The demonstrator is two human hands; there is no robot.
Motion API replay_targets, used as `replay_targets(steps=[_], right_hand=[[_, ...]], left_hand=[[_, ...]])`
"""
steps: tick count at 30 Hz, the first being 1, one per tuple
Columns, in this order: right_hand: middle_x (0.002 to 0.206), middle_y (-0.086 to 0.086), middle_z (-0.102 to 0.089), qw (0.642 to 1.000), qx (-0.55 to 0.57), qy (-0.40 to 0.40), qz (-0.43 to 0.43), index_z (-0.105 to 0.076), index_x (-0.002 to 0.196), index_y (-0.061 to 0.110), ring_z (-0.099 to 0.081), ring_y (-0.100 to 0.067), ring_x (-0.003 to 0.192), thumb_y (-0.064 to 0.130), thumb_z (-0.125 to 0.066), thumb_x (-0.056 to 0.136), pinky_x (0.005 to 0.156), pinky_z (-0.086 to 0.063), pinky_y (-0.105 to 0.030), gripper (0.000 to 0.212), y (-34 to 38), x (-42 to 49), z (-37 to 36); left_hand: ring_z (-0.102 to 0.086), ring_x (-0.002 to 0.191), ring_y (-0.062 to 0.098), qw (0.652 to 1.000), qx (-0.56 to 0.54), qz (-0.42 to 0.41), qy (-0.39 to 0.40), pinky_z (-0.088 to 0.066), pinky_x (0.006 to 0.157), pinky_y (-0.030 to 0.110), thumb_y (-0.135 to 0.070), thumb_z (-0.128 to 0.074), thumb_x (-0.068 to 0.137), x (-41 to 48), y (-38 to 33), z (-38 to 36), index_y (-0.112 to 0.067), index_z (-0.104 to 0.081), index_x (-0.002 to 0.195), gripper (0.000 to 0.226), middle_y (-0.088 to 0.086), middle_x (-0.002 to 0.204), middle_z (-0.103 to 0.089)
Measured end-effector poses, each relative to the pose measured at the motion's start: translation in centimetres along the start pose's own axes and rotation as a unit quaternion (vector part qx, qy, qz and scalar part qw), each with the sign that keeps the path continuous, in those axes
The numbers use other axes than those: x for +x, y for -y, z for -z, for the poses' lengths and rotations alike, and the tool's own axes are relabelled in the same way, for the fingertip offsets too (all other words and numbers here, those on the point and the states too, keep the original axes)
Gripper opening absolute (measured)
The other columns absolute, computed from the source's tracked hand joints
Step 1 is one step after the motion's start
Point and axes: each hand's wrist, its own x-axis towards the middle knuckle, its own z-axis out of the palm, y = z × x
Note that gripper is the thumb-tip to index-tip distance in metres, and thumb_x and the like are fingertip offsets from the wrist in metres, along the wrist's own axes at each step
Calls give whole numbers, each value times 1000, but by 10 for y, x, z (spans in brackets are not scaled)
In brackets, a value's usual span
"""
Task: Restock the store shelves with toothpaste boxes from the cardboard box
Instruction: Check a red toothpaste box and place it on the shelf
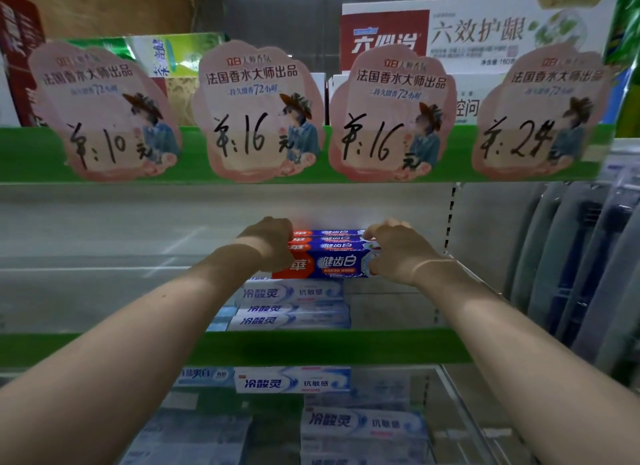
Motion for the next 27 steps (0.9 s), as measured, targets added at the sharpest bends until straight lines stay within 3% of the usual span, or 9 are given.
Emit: replay_targets(steps=[3, 8, 14, 19, 27], right_hand=[[133, -6, -43, 1000, -19, -8, 7, -45, 135, 17, -34, -22, 128, 20, -60, 92, 100, -41, -35, 45, 3, 0, -3], [131, -7, -45, 997, -74, -16, 13, -44, 133, 16, -37, -23, 126, 23, -60, 92, 97, -43, -37, 44, 9, -1, -4], [128, -8, -46, 990, -129, -45, 39, -48, 132, 19, -41, -26, 121, 29, -60, 92, 93, -41, -37, 43, 22, 1, -8], [124, -7, -51, 989, -130, -53, 45, -51, 130, 18, -49, -25, 116, 29, -59, 93, 87, -42, -34, 39, 25, 3, -9], [126, -7, -51, 995, -87, -54, -2, -53, 124, 15, -47, -25, 118, 21, -60, 92, 92, -43, -35, 33, 19, -6, 0]], left_hand=[[-54, 109, 26, 1000, 27, 4, -16, -48, 92, 37, -29, -65, 86, 2, -3, -8, -19, -44, 129, 49, 8, 124, -47], [-57, 105, 23, 998, 55, 8, -23, -45, 87, 32, -32, -65, 87, 4, -4, -14, -17, -51, 123, 41, 4, 119, -58], [-38, 121, 27, 978, 180, -33, -103, -36, 93, 37, -33, -58, 88, -2, -20, -21, -22, -46, 131, 46, 8, 129, -45], [-45, 113, 24, 982, 143, -32, -121, -40, 82, 33, -30, -56, 91, -5, -22, -25, -18, -52, 128, 38, 7, 119, -49], [-44, 116, 26, 979, 152, -16, -136, -39, 88, 36, -26, -61, 88, -9, -29, -28, -16, -47, 127, 43, 8, 123, -47]])
